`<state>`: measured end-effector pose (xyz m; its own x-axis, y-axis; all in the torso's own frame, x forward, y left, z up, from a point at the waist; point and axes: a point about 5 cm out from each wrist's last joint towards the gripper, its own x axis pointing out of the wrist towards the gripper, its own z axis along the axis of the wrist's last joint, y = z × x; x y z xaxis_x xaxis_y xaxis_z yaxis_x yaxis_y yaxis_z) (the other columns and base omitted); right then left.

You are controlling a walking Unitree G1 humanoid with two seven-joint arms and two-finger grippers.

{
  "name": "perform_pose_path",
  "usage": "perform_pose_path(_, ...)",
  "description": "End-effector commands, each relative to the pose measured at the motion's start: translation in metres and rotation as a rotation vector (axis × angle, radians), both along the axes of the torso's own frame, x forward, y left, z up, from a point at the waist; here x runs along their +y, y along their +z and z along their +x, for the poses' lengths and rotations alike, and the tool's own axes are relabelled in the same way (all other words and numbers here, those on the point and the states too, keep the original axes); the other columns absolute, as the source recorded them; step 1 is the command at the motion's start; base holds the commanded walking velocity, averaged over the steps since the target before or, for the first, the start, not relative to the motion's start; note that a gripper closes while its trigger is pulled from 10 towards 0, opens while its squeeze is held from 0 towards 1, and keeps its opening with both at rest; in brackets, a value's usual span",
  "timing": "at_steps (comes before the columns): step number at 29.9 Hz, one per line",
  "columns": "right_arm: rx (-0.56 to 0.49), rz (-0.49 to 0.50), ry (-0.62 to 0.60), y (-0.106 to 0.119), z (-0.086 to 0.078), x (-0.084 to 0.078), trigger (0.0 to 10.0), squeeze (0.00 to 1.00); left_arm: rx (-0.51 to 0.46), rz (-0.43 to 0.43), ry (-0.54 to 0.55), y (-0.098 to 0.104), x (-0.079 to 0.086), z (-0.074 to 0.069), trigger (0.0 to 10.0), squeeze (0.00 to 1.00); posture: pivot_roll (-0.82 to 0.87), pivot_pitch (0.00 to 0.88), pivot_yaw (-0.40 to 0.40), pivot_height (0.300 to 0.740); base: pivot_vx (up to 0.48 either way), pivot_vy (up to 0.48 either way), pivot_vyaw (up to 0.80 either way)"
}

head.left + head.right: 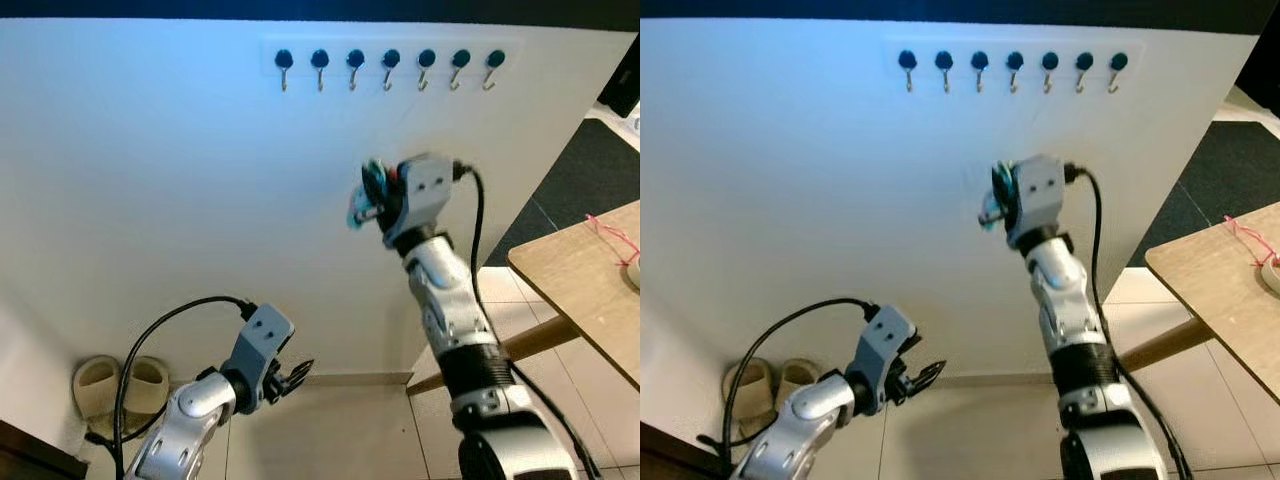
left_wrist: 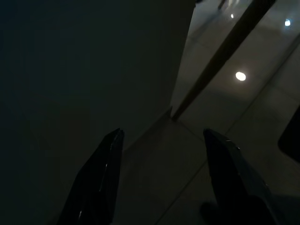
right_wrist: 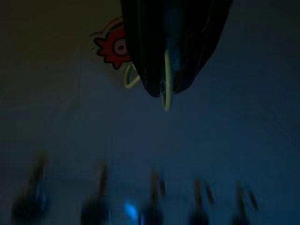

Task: Hang keys on a hook

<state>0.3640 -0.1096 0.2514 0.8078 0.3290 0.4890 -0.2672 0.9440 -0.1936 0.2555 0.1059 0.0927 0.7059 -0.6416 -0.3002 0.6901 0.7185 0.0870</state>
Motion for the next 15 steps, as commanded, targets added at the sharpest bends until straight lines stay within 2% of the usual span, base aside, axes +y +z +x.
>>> perform_pose_path(1, -0.037, -0.013, 0.003, 0.008, -0.002, 0.003, 0.0, 0.00, -0.001, -0.030, -0.017, 0.002, -0.007, -0.003, 10.0, 0.00, 0.07, 0.114, -0.036, 0.740, 0.000, 0.000, 0.00)
perform_pose_path(4, -0.079, -0.026, -0.013, 0.030, 0.000, 0.007, 0.0, 0.00, 0.007, -0.101, -0.080, 0.010, -0.015, -0.009, 10.0, 0.00, 0.07, 0.117, -0.036, 0.740, 0.000, 0.000, 0.00)
perform_pose_path(7, -0.081, -0.030, -0.030, 0.034, 0.001, 0.006, 0.0, 0.00, 0.001, -0.130, -0.096, 0.014, -0.017, -0.011, 10.0, 0.00, 0.07, 0.117, -0.036, 0.740, 0.000, 0.000, 0.00)
perform_pose_path(10, -0.102, -0.035, -0.129, 0.046, 0.003, 0.001, 0.0, 0.00, -0.039, -0.172, -0.117, 0.026, -0.021, -0.010, 10.0, 0.00, 0.07, 0.116, -0.037, 0.740, 0.000, 0.000, 0.00)
perform_pose_path(13, -0.113, -0.034, -0.159, 0.049, 0.002, -0.001, 0.0, 0.00, -0.049, -0.175, -0.117, 0.027, -0.022, -0.009, 10.0, 0.00, 0.08, 0.116, -0.037, 0.740, 0.000, 0.000, 0.00)
perform_pose_path(14, -0.145, -0.024, -0.252, 0.054, -0.001, -0.009, 0.0, 0.00, -0.061, -0.173, -0.108, 0.029, -0.022, -0.007, 10.0, 0.00, 0.07, 0.114, -0.033, 0.740, 0.000, 0.000, 0.00)
perform_pose_path(15, -0.145, -0.024, -0.252, 0.054, -0.001, -0.009, 0.0, 0.00, -0.061, -0.173, -0.108, 0.029, -0.022, -0.007, 10.0, 0.00, 0.07, 0.114, -0.033, 0.740, 0.000, 0.000, 0.00)
